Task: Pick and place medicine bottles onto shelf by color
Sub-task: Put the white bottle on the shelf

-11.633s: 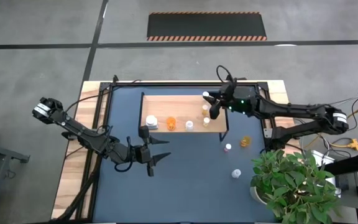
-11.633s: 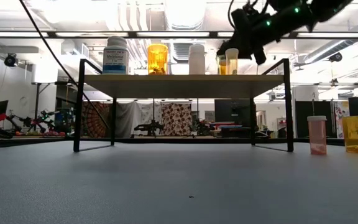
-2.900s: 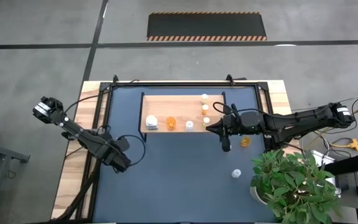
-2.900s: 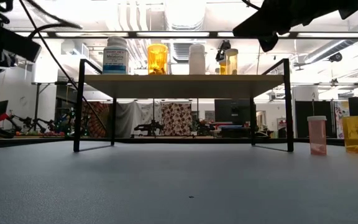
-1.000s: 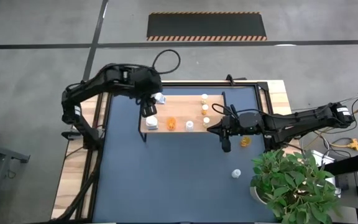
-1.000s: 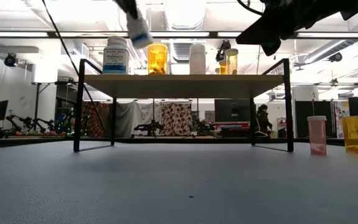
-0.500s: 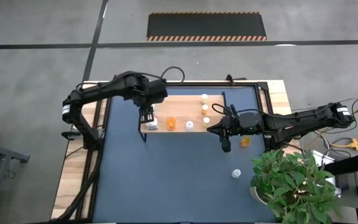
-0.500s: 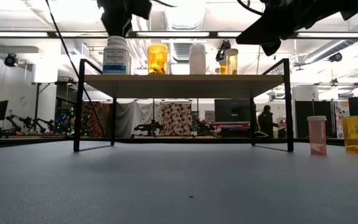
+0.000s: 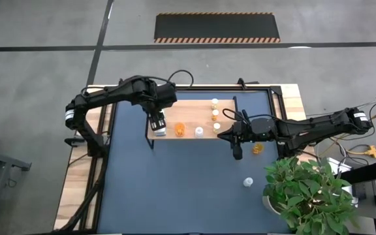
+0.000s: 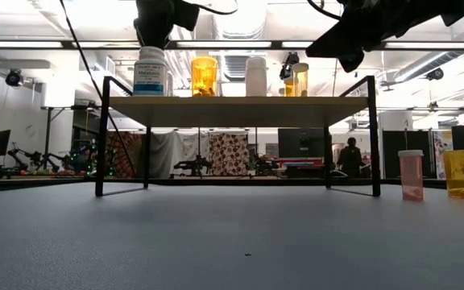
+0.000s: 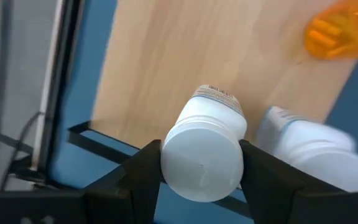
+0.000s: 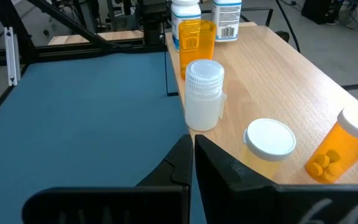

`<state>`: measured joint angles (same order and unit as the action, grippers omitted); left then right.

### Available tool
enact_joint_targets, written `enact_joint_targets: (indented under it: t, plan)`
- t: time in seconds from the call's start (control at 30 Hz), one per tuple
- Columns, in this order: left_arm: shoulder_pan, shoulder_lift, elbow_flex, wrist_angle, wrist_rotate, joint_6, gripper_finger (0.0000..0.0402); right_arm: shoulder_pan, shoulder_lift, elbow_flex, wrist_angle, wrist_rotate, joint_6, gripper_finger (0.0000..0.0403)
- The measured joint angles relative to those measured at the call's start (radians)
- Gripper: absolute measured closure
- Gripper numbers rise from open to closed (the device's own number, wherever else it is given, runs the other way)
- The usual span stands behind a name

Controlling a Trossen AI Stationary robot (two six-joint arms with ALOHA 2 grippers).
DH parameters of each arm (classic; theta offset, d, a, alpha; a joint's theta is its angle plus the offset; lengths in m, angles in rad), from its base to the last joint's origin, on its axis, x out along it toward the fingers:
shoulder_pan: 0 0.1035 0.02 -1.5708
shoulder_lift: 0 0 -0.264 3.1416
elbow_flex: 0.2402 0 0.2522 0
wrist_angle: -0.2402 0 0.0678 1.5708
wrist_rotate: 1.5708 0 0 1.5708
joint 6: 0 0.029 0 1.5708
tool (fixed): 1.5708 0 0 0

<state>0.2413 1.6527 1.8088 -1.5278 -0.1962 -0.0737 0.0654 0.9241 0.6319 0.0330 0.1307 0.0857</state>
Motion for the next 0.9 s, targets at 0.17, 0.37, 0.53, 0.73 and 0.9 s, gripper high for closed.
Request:
enact_joint_targets:
  t: [0.17, 0.37, 0.53, 0.73, 0.9]
  plan:
    - [0.0, 0.0, 0.0, 0.001, 0.011, -0.07, 0.0228, 0.0, 0.0, 0.0, 0.0, 0.0, 0.0, 0.0394]
    - [0.0, 0.0, 0.0, 0.001, 0.011, -0.079, 0.0228, 0.0, 0.0, 0.0, 0.0, 0.0, 0.0, 0.0394]
    - [0.0, 0.0, -0.003, 0.006, 0.01, -0.078, 0.0227, 0.0, 0.0, 0.0, 0.0, 0.0, 0.0, 0.0394]
    - [0.0, 0.0, -0.004, 0.005, 0.009, -0.078, 0.0221, 0.0, 0.0, 0.0, 0.0, 0.0, 0.001, 0.0394]
    - [0.0, 0.0, -0.015, 0.005, 0.009, -0.078, 0.0195, 0.0, 0.0, 0.0, 0.0, 0.0, 0.001, 0.0394]
